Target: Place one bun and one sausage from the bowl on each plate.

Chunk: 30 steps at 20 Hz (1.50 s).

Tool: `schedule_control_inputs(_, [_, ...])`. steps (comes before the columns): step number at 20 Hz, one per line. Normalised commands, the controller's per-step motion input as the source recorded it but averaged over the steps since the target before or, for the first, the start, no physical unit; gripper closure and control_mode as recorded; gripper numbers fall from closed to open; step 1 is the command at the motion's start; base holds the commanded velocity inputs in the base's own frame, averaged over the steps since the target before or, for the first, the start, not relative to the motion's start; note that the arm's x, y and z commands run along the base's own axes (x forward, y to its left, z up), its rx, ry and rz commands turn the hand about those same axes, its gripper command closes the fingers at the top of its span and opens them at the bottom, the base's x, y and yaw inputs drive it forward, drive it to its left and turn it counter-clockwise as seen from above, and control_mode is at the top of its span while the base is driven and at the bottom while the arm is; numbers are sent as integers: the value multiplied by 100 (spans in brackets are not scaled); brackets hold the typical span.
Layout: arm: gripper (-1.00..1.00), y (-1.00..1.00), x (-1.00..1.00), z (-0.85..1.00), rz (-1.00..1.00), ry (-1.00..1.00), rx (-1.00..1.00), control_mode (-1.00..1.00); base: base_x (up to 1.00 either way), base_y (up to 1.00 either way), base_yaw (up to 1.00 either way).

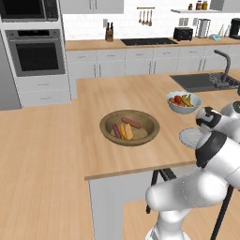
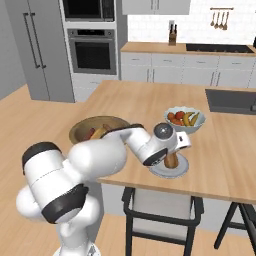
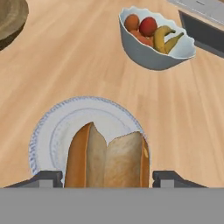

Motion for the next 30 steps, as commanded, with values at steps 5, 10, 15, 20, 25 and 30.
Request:
schedule_control_inputs(5, [100,-9,46,-52,0,11,0,-100,0,0,0])
schedule_control_inputs(10, [100,-12,28,-46,0,8,0,-100,0,0,0])
schedule_control_inputs(15, [100,-8,4,-36,0,4,0,-100,0,0,0])
schedule_control_inputs(20, [100,6,3,-9,0,0,0,-100,0,0,0])
schedule_control_inputs(25, [-100,42,32,-5,0,0,-3,-100,0,0,0])
schedule_control_inputs(30, [-100,-7,53,0,0,0,1,-100,0,0,0])
